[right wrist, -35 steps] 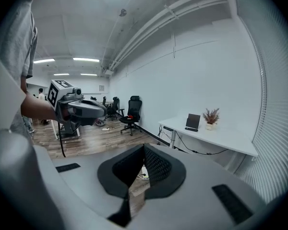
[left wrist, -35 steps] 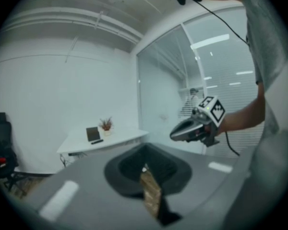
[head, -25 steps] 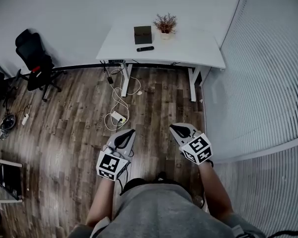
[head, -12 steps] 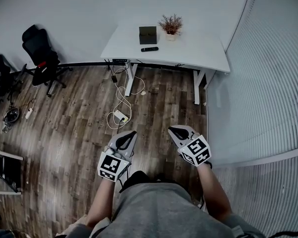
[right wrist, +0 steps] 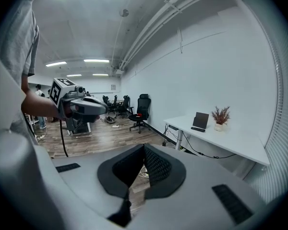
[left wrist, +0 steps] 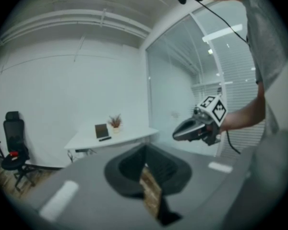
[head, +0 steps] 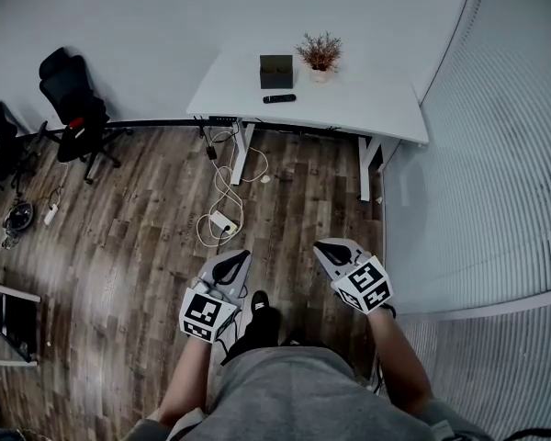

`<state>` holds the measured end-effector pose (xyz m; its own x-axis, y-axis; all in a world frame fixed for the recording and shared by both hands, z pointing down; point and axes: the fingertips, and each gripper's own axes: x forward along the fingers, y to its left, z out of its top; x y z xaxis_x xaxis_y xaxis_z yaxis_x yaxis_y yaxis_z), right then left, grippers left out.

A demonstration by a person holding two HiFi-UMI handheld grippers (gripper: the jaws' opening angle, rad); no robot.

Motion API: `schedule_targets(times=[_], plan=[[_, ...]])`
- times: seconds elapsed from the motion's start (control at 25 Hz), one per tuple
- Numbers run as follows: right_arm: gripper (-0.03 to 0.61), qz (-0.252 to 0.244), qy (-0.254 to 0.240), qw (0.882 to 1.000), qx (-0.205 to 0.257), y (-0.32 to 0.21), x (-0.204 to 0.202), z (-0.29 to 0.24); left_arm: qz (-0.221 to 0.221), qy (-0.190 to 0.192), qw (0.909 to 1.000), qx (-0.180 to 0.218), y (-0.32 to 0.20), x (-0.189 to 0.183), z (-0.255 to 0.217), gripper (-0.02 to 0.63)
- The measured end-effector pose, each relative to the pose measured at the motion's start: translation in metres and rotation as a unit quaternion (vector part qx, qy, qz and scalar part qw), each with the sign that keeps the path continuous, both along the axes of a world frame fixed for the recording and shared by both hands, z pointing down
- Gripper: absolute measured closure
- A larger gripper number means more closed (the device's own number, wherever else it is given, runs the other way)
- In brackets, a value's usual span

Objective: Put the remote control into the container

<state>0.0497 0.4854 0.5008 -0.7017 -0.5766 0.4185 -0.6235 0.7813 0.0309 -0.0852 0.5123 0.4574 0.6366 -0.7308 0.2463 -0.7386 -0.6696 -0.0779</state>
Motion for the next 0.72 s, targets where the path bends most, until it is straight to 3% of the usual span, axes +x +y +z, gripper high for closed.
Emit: schedule_targets(times=[0.72], plan=[[0.561,0.038,0.028,0.998,-0.031,-0.097,-0.042,0.010,0.032,0.010,0.9993,-0.014,-0.127,-0.061,0.003,0.614]])
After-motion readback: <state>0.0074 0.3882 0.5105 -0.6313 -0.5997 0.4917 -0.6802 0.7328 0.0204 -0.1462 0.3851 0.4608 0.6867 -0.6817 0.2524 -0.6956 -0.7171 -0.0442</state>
